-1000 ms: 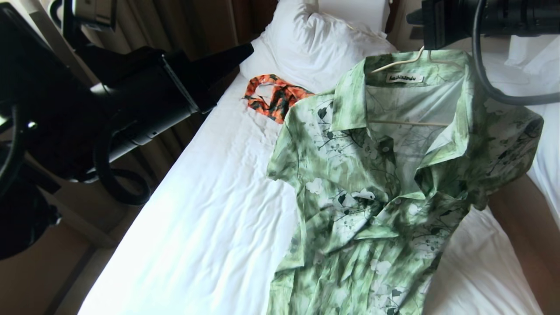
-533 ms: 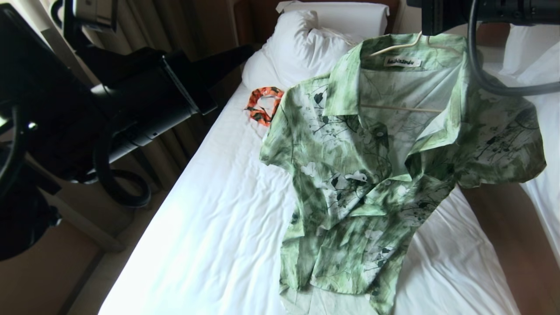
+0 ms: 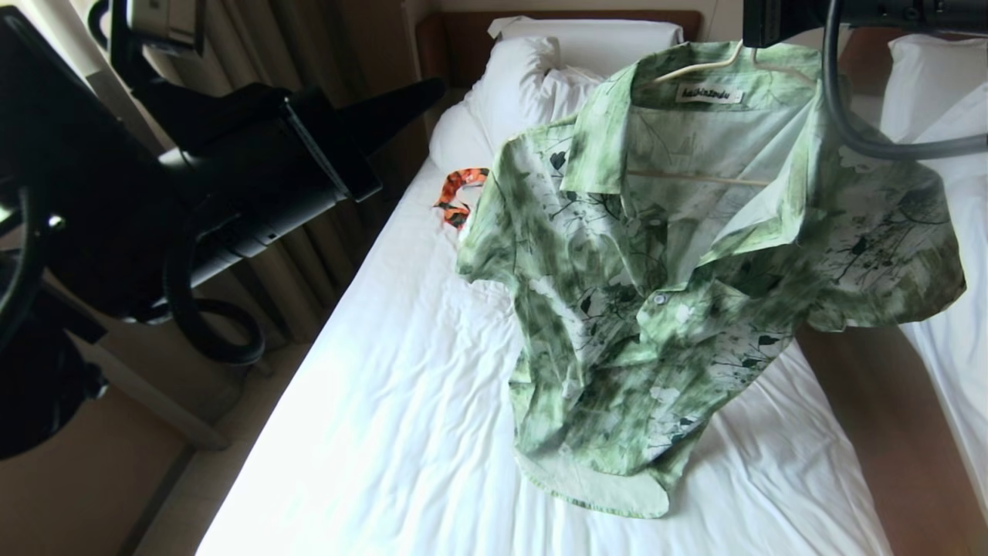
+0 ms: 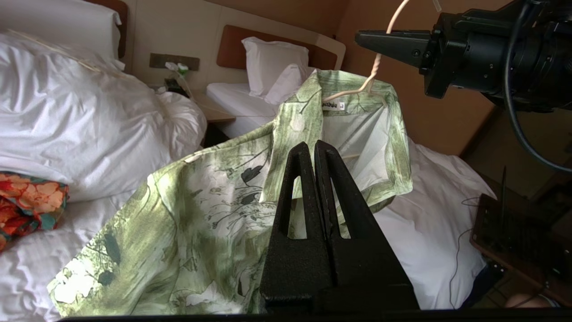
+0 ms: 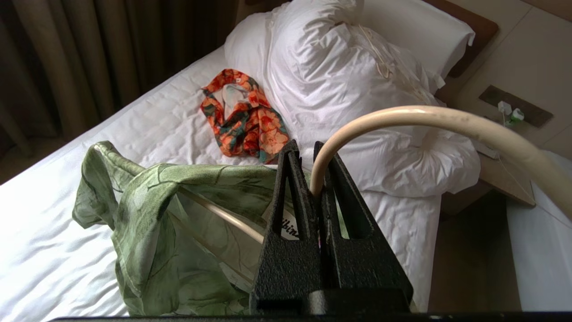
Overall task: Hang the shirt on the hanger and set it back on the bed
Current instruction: Take the clothes hanger out of the clothes
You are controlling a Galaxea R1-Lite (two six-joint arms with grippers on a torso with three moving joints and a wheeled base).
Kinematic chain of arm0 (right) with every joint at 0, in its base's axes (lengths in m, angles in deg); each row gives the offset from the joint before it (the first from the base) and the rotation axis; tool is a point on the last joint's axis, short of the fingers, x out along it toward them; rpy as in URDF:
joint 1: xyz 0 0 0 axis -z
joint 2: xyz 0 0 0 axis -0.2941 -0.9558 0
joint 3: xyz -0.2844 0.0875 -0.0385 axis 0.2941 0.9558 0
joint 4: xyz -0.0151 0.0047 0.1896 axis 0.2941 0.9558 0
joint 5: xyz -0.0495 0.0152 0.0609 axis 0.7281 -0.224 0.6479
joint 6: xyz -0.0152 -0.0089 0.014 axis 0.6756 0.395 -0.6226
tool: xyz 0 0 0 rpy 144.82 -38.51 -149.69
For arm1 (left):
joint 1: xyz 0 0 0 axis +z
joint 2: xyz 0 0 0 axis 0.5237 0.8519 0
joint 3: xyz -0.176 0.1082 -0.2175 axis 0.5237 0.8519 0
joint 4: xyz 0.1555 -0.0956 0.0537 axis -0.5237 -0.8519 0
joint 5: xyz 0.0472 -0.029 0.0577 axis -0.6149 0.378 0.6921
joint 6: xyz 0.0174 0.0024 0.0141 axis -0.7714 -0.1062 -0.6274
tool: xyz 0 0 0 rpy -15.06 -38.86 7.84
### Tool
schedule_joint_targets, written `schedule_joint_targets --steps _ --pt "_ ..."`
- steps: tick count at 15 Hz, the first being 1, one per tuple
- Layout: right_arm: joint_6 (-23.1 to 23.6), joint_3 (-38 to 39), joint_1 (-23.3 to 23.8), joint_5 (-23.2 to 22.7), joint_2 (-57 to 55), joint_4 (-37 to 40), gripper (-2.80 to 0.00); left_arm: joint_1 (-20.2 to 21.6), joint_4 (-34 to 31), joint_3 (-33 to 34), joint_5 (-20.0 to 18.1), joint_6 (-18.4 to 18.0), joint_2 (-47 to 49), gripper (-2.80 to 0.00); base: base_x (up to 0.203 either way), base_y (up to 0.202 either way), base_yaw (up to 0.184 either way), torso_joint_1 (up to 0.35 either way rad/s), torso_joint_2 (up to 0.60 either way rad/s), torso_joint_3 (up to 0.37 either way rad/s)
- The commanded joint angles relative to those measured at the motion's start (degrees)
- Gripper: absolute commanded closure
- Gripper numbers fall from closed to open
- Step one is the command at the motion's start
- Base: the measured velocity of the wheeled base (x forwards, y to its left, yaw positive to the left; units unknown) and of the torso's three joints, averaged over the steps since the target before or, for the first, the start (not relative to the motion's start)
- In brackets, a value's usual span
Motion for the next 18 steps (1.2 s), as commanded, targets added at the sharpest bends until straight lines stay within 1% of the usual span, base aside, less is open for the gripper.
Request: schedule_joint_targets --steps 1,5,9,10,12,14,15,16,17,18 --pt "0.12 -0.11 -0.02 -0.12 0.02 0.03 0.0 0.01 0.29 -0.06 -0.1 0.09 0.09 0.0 0.0 0.0 0.0 0.146 -0.34 -0.196" --pt "0.29 -0.11 -0.02 -0.66 -0.34 -2.22 0.0 0.01 0.29 -0.06 -0.04 0.09 0.09 0.0 0.0 0.0 0.0 0.15 -0.34 -0.19" --pt "0.54 0.15 0.07 -0.69 -0.41 -2.5 0.0 0.1 0.33 -0.06 -0.04 0.09 0.09 0.0 0.0 0.0 0.0 0.126 -0.3 -0.163" --pt "0.48 0.28 0.06 -1.31 -0.19 -2.5 0.0 0.18 0.29 -0.06 -0.04 0.09 0.0 0.0 0.0 0.0 0.0 0.0 0.0 0.0" --pt "0.08 1.0 0.07 -4.49 -0.2 -2.55 0.0 0.34 0.29 -0.12 -0.13 0.09 0.0 0.0 0.0 0.0 0.0 0.0 0.0 0.0" --pt "0.38 1.1 0.07 -5.79 -0.38 -3.39 0.0 0.46 0.36 -0.15 -0.04 0.09 -0.08 0.0 0.0 0.0 0.0 0.0 0.0 0.0" --pt "0.22 1.16 0.14 -8.71 0.02 -3.23 0.0 0.76 0.38 -0.21 -0.1 0.08 -0.08 0.0 0.0 0.0 0.0 0.0 0.0 0.0" --pt "-0.42 1.28 0.63 -14.0 0.59 -3.0 0.0 0.89 0.38 -0.33 -0.13 0.09 0.0 0.0 0.0 0.0 0.0 0.0 0.0 0.0" --pt "-2.95 1.28 1.37 -18.05 1.0 -2.61 0.0 0.97 0.38 -0.33 -0.13 0.09 -0.07 0.0 0.0 0.0 0.0 0.0 0.0 0.0" --pt "-4.43 1.14 1.81 -19.17 1.0 -1.91 0.0 1.19 0.38 -0.33 -0.13 0.09 -0.14 0.0 0.0 0.0 0.0 0.0 0.0 0.0"
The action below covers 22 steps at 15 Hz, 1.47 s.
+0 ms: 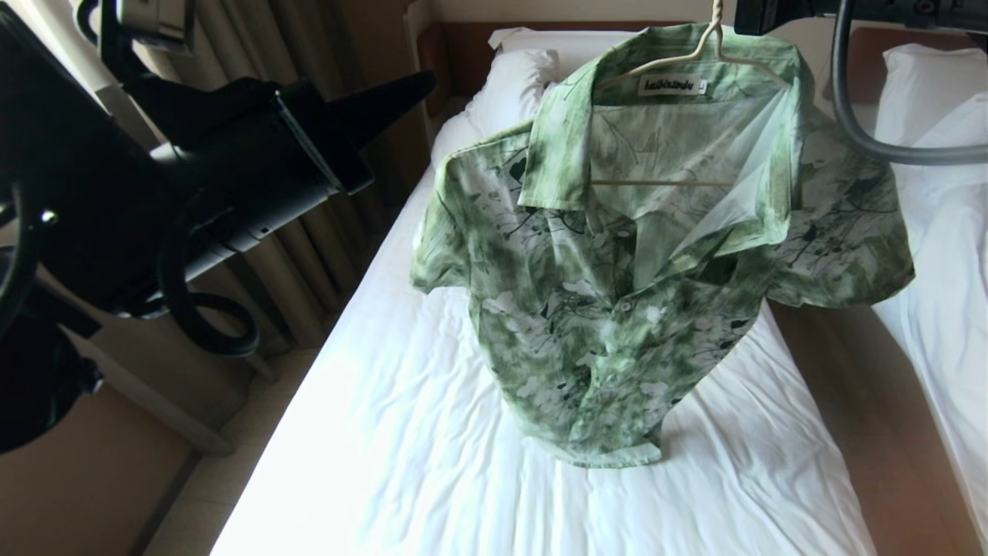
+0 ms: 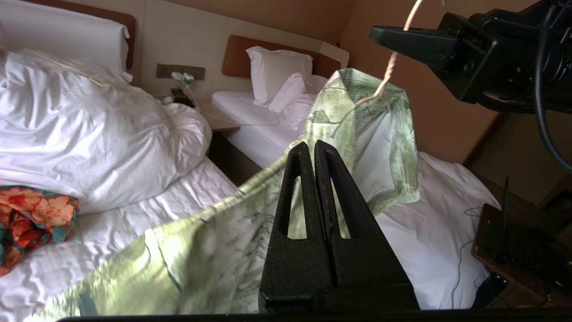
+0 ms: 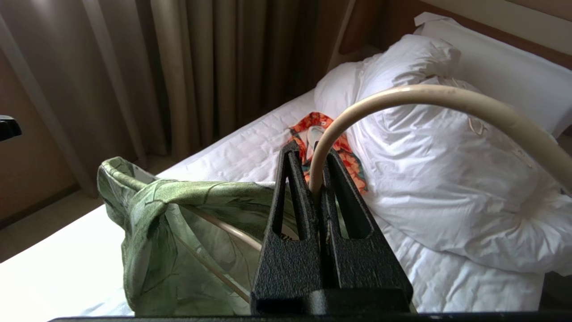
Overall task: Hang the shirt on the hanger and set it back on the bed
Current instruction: Take the clothes hanger out of the clothes
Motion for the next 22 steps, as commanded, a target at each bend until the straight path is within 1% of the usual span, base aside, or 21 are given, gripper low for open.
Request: schedule_joint_targets --steps 1,3,6,9,14,16,19,20,22 --pt "-0.32 -0.4 0.68 -1.19 0.17 0.18 0.0 0.51 0.28 -0.07 -0.13 0.09 -0.23 0.0 0.0 0.0 0.0 0.0 0.0 0.0" --pt "-0.61 -1.6 2.37 -2.4 -0.53 -0.2 0.0 0.7 0.28 -0.1 -0.13 0.96 -0.47 0.0 0.0 0.0 0.0 0.0 0.0 0.0" --pt "-0.34 -2.22 3.23 -2.69 -0.79 -1.25 0.0 1.76 0.46 -0.54 -0.13 1.41 -0.48 0.0 0.0 0.0 0.0 0.0 0.0 0.0" --pt "1.22 -2.23 3.27 -2.6 -1.07 -3.05 0.0 2.11 0.55 -0.62 -0.04 1.41 -0.21 0.0 0.0 0.0 0.0 0.0 0.0 0.0" --pt "1.48 -2.23 3.44 -2.34 -0.99 -3.05 0.0 2.58 0.5 -0.98 -0.04 1.52 0.14 0.0 0.0 0.0 0.0 0.0 0.0 0.0" --pt "1.51 -2.23 3.53 -2.16 -1.07 -3.05 0.0 2.73 0.54 -1.09 -0.04 2.55 0.05 0.0 0.0 0.0 0.0 0.0 0.0 0.0" --pt "1.51 -2.23 3.53 -1.75 -1.07 -2.97 0.0 2.49 0.24 -1.06 -0.21 2.55 0.14 0.0 0.0 0.0 0.0 0.0 0.0 0.0" --pt "1.5 -2.23 3.53 -1.19 -1.07 -2.63 0.0 2.31 -0.07 -1.35 -0.13 2.55 0.06 0.0 0.0 0.0 0.0 0.0 0.0 0.0" --pt "1.57 -2.23 3.27 2.0 -1.89 -2.44 0.0 2.28 -4.75 -2.95 0.18 2.65 -0.91 0.0 0.0 0.0 0.0 0.0 0.0 0.0"
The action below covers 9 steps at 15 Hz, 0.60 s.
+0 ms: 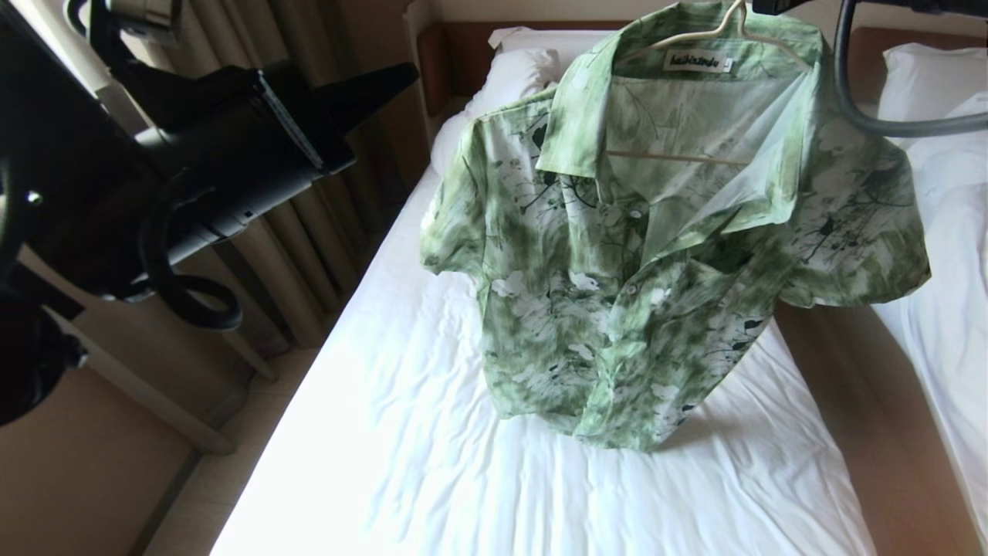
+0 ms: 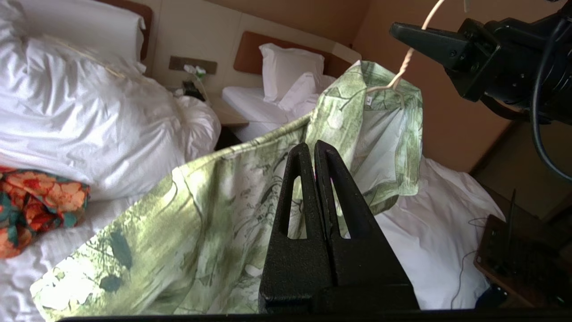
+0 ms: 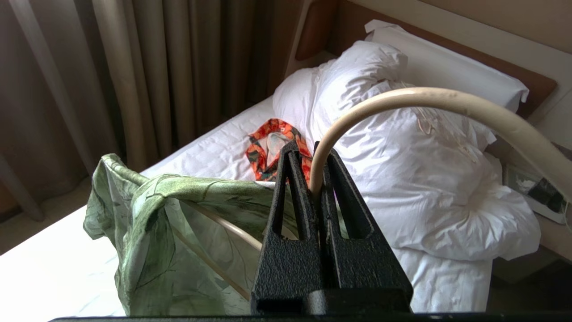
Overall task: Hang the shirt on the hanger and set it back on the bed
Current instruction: Take the clothes hanger out of the clothes
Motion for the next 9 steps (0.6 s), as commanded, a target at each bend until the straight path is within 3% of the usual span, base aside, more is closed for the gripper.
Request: schedule_joint_targets --steps 1,5,9 --pt "0.14 0.06 -0.19 0.92 -0.92 0.06 0.0 -0.34 -4.13 -1.07 -0.19 0.32 -1.29 0.0 0.0 0.0 0.0 0.0 0.0 0.0" --pt "0.12 0.19 -0.28 1.62 -1.58 0.58 0.0 -7.98 -6.62 -0.98 2.11 0.46 -0.62 0.0 0.0 0.0 0.0 0.0 0.0 0.0" --pt "0.0 0.64 -3.12 4.71 -1.67 2.64 0.0 -15.58 -6.6 -0.33 7.4 0.27 4.92 0.0 0.0 0.0 0.0 0.0 0.0 0.0"
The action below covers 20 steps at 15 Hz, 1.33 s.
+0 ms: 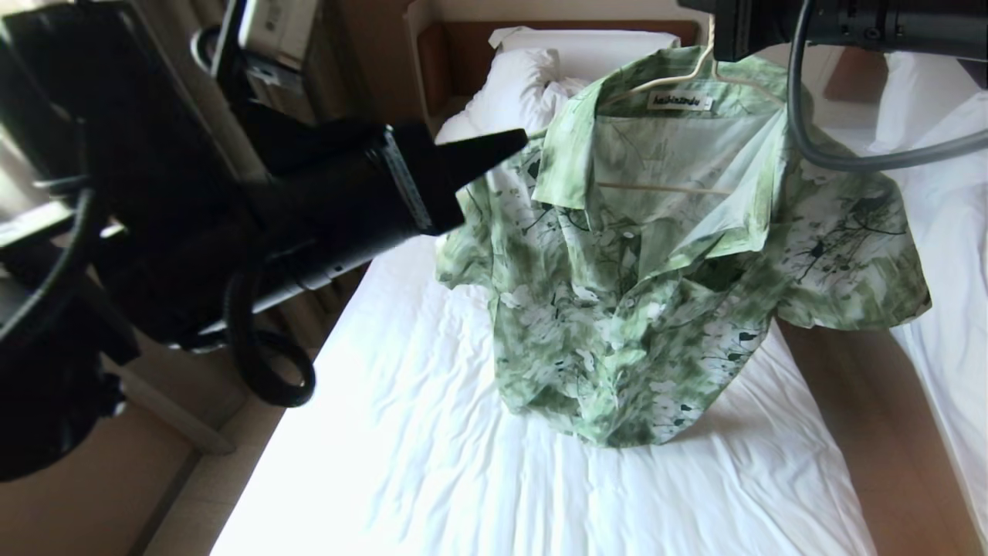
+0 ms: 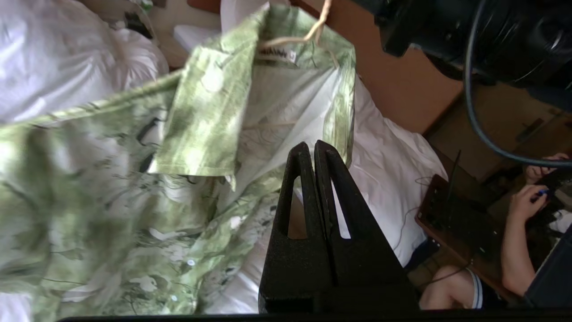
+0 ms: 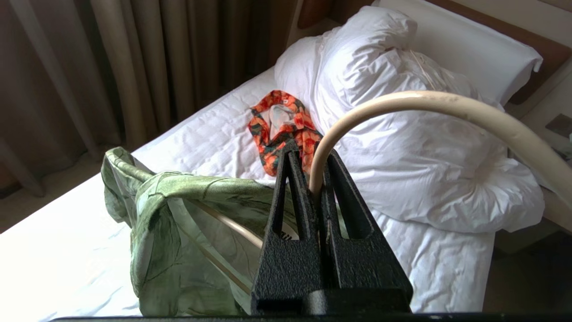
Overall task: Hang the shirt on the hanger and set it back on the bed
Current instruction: Take the clothes hanger out of the clothes
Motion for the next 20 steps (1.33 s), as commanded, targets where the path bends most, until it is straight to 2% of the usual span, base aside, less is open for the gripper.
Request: schedule_joint_targets --steps 1,3,6,7,12,15,20 --pt "0.08 0.32 -1.48 0.92 -0.11 0.03 0.0 -2.83 0.34 0.19 1.89 -0.03 4.53 0.0 0.0 0.0 0.0 0.0 0.0 0.0" --pt "0.07 1.81 -2.92 2.72 -0.02 0.03 0.0 -4.59 0.3 0.27 3.57 -0.31 7.7 0.0 0.0 0.0 0.0 0.0 0.0 0.0" --pt "0.0 4.5 -2.89 3.76 0.15 -0.15 0.0 -5.23 0.36 0.37 3.97 -0.51 9.76 0.0 0.0 0.0 0.0 0.0 0.0 0.0" --pt "-0.01 4.91 -2.77 3.77 0.26 -0.15 0.0 -5.12 0.36 0.25 4.03 -0.6 10.02 -2.8 0.0 0.0 0.0 0.0 0.0 0.0" --pt "0.0 7.25 -4.95 3.77 1.03 -0.22 0.0 -3.34 0.45 -1.1 4.12 -0.62 12.99 -2.8 0.0 0.0 0.0 0.0 0.0 0.0" --pt "0.07 8.16 -5.6 3.77 1.3 -0.32 0.0 -1.07 0.7 -2.56 5.97 -2.62 15.92 -2.8 0.0 0.0 0.0 0.0 0.0 0.0" --pt "0.16 7.49 -5.81 4.33 1.04 -0.57 0.0 0.38 0.71 -3.03 6.04 -3.03 15.94 -2.8 0.0 0.0 0.0 0.0 0.0 0.0"
